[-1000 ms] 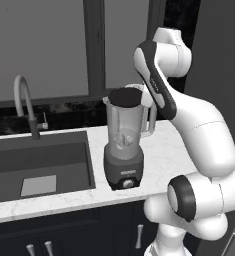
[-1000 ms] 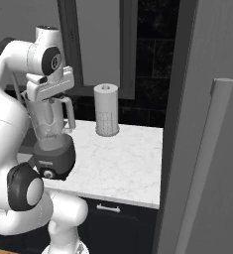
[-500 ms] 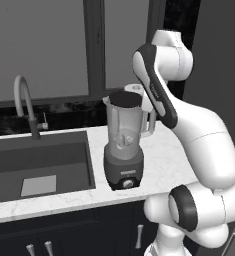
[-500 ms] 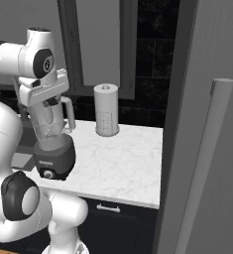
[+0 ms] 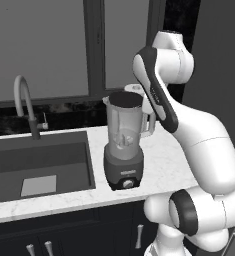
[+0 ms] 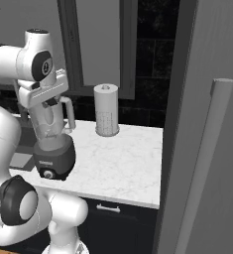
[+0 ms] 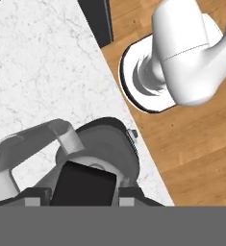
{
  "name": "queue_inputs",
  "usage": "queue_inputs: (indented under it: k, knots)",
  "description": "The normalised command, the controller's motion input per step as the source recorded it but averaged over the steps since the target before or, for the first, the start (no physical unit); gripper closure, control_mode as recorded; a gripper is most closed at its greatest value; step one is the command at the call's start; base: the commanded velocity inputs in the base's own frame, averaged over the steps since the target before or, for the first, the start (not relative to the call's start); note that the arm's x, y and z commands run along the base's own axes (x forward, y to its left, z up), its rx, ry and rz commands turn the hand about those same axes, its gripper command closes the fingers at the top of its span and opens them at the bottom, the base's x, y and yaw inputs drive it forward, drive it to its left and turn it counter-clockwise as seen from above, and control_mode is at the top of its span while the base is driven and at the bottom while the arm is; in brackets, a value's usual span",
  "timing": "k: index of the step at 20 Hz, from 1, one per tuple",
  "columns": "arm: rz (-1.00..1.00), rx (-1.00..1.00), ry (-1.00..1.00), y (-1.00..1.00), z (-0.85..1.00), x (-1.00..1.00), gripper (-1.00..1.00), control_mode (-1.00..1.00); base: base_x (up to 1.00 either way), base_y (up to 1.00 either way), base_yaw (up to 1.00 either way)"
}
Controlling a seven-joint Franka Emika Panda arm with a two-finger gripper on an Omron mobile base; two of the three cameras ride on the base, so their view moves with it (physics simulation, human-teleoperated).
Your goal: Close the lid blender by securely placing the lid on top.
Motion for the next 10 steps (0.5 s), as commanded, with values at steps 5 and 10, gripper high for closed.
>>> queue_inputs:
  k: [5,10]
  knots:
    - [-0.01,0.0,0.0,-0.04,0.0,-0.42,-1.0,-1.0,0.0,0.0,0.0]
    - [-0.03,0.0,0.0,-0.18,0.0,-0.48,-1.0,-1.0,0.0,0.0,0.0]
